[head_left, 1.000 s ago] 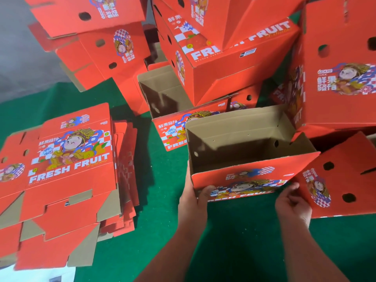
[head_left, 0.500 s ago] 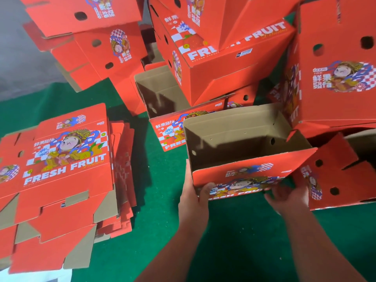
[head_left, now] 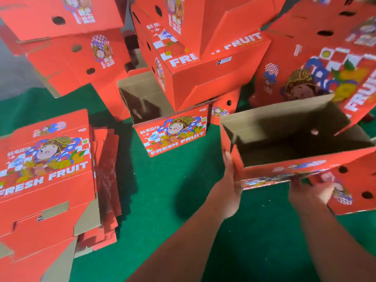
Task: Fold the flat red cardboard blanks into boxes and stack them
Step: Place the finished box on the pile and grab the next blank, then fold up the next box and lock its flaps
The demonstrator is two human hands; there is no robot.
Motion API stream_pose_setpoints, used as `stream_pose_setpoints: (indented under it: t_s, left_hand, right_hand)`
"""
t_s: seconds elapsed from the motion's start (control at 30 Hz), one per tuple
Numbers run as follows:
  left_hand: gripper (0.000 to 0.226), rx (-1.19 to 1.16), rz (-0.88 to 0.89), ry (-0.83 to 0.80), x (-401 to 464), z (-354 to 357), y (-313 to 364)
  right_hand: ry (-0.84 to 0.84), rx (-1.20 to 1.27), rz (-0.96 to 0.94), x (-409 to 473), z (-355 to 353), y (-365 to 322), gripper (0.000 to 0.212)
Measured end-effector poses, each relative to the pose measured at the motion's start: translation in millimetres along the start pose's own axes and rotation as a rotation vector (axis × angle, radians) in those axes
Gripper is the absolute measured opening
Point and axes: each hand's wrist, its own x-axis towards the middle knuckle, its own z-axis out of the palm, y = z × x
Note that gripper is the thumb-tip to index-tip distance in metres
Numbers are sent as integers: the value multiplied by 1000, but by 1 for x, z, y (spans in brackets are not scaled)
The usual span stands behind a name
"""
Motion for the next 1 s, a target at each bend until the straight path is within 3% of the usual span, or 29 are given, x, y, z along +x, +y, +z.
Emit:
stream_pose_setpoints:
  t_s: [0.13,0.27,0.33,0.47,0.57,0.63,0.7,0.77,1.0]
  left_hand:
    - [71,30,0,-16,19,-4,13]
    - [40,-188,-59,154,-1,-4,-11]
    - [35,-254,-137,242,-12,-12,-29]
    - [28,-340,-227,472,-45,-52,-64]
    - [30,-51,-127,797,-84,-103,-104]
    - [42,277,-249,960,-109,-140,-138]
    - [61,410,-557,893,-133,-167,-166]
    - [65,481,-689,743,-149,-176,-187]
    - [33,765,-386,762,-168,-166,-176]
  right_hand:
    - [50,-229,122,-27,5,38,13]
    - [-24,-509,228,-74,-6,110,18]
    - [-38,-573,337,-100,-7,135,6]
    - [-226,-651,400,-147,16,177,10]
    - [-462,-827,437,-194,29,209,20]
    - [-631,-948,489,-229,35,228,27]
    - [-744,-1042,485,-260,41,245,31]
    - [-843,-1121,441,-285,47,261,31]
    - [-990,-1259,381,-310,63,295,37]
